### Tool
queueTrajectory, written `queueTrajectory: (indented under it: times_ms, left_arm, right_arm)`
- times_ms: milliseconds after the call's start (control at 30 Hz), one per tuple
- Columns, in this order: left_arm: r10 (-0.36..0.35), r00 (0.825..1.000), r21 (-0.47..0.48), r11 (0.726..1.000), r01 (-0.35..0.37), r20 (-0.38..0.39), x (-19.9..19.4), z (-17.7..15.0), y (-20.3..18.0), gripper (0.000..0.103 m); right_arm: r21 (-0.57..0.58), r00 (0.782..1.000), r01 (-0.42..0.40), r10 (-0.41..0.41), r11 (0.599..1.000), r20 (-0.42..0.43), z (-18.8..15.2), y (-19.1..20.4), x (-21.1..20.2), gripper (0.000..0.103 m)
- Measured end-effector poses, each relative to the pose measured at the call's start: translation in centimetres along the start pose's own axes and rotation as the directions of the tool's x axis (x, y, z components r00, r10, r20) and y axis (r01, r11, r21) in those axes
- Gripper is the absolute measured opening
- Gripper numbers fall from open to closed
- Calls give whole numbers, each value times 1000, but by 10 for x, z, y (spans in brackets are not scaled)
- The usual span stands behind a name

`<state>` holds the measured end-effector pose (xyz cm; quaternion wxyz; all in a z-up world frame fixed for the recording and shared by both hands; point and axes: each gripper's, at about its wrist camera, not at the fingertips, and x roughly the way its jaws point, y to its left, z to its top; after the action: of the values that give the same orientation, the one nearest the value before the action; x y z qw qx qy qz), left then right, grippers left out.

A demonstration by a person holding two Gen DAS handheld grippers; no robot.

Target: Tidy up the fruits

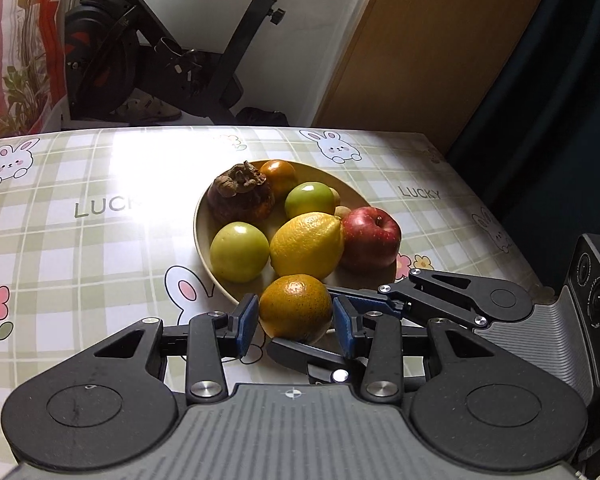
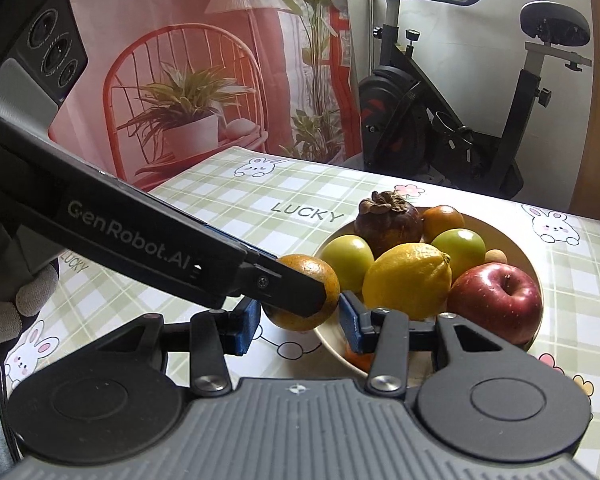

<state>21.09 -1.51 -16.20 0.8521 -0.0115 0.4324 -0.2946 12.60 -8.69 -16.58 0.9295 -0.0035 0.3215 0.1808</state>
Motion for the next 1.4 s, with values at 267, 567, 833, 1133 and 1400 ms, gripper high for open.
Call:
queueTrajectory:
  times_ms: [267, 567, 833, 1133, 1400]
  left_arm:
    - [-10, 1000, -92, 996, 10, -3, 24, 14, 14, 43]
    - [-37, 999, -151, 988, 35, -12, 34, 10, 27, 43]
    - [8, 1000, -153, 988, -5, 14, 25, 9, 29, 43]
    - [38, 995, -136, 990, -25, 96, -19, 14, 18, 87]
    - [119, 968, -65, 992, -107, 220, -74, 11, -14, 92]
  right_arm:
    - [13, 999, 40, -39, 999, -8, 5, -14, 18, 46]
    - [-10, 997, 58, -58, 998, -50, 4, -14, 26, 46]
    - [-16, 995, 81, -82, 997, -61, 3, -14, 22, 48]
    - [1, 992, 124, -124, 992, -22, 9, -16, -6, 78]
    - [61, 983, 185, -185, 981, 1, 29, -10, -52, 89]
